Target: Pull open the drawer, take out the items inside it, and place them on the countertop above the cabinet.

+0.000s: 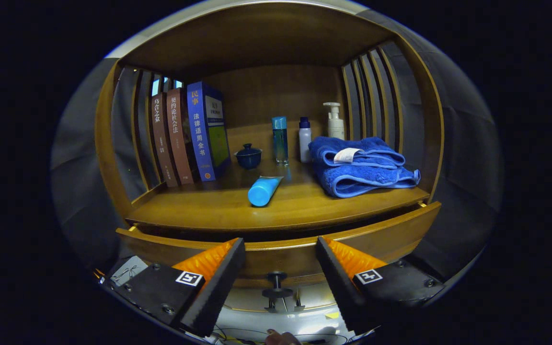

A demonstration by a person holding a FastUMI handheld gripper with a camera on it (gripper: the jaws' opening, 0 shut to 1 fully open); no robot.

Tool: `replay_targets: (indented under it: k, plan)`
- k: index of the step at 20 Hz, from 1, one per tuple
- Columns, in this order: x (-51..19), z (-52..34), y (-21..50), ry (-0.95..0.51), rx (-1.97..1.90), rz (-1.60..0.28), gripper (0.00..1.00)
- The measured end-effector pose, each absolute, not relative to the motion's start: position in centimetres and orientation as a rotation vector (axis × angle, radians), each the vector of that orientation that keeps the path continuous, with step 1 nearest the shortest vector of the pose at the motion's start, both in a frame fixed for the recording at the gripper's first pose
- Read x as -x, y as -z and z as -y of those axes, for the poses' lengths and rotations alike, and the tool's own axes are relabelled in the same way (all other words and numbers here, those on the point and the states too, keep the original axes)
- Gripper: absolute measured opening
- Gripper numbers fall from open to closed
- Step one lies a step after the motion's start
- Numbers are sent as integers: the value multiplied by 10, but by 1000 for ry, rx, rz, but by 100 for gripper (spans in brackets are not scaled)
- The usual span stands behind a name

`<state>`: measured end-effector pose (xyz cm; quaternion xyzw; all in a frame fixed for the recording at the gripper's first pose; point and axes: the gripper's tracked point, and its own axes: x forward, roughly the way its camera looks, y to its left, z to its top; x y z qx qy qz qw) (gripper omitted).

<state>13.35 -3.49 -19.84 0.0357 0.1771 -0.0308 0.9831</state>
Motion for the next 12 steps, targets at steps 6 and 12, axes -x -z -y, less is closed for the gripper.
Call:
replay_targets:
  k: [6,12]
  plan:
    - [-148,35,199,72,-65,-355,100]
    - [-148,35,200,78,-83,-336,100]
